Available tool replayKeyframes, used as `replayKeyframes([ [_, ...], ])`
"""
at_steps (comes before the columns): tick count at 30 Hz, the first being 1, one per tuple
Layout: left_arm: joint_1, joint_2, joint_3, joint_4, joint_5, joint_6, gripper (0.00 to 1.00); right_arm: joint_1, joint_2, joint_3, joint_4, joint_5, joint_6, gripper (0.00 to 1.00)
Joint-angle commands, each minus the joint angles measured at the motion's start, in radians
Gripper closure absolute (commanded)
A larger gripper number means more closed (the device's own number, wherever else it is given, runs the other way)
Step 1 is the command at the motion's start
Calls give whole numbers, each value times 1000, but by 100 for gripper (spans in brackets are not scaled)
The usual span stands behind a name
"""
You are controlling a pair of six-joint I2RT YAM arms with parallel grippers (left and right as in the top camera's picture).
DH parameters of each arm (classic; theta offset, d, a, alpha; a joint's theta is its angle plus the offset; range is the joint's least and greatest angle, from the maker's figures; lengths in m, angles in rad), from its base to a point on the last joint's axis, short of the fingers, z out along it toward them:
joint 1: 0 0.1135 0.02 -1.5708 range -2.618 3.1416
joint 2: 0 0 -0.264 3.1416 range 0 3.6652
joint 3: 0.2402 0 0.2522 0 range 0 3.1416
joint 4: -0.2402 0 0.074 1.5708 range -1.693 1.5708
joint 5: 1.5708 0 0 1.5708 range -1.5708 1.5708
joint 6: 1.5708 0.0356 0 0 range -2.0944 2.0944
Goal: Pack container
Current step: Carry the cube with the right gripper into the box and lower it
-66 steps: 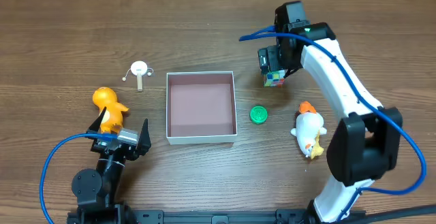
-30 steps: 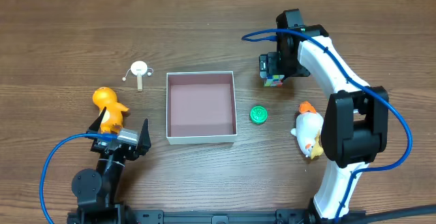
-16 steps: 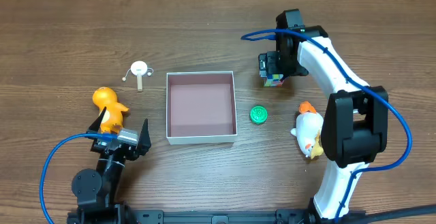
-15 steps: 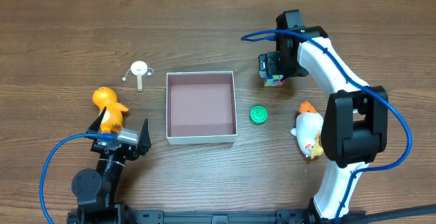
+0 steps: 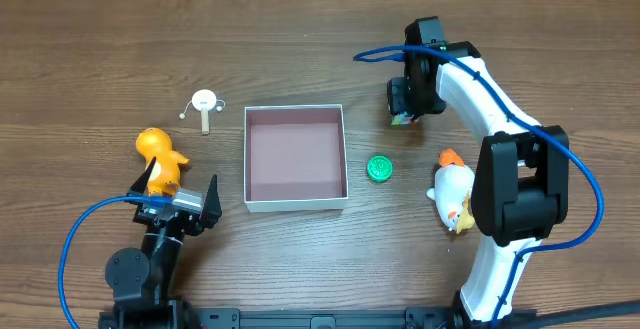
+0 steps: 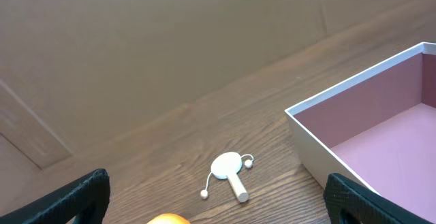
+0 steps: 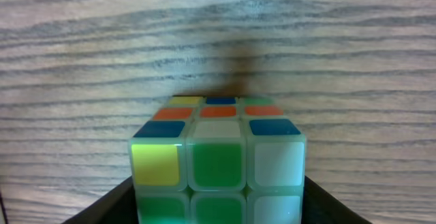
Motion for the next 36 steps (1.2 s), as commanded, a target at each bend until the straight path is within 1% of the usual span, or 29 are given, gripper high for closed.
replayKeyframes([
  [1,5,-5,-3,1,0,4,0,0,4,-5,26,2,-1,38],
  [5,5,-5,-3,1,0,4,0,0,4,-5,30,2,-1,39],
  [7,5,-5,-3,1,0,4,0,0,4,13,11,2,0,51],
  [9,5,-5,-3,1,0,4,0,0,4,72,-48,2,0,52],
  [12,5,-5,-3,1,0,4,0,0,4,204,-172,2,0,52],
  [13,5,-5,-3,1,0,4,0,0,4,275,-236,2,3,52],
  [14,5,-5,-3,1,0,4,0,2,4,358,-315,2,11,51],
  [15,5,-5,-3,1,0,4,0,8,4,468,-431,-6,48,51],
  [18,5,-5,-3,1,0,4,0,65,2,674,-654,-35,92,51],
  [21,5,-5,-3,1,0,4,0,159,2,734,-758,-51,142,51],
  [24,5,-5,-3,1,0,4,0,253,2,733,-768,-130,205,51],
  [29,5,-5,-3,1,0,4,0,331,2,711,-733,-121,302,52],
  [31,5,-5,-3,1,0,4,0,345,2,647,-691,-120,341,52],
  [34,5,-5,-3,1,0,4,0,359,2,497,-570,-121,346,52],
  [36,5,-5,-3,1,0,4,0,373,2,438,-502,-133,346,52],
])
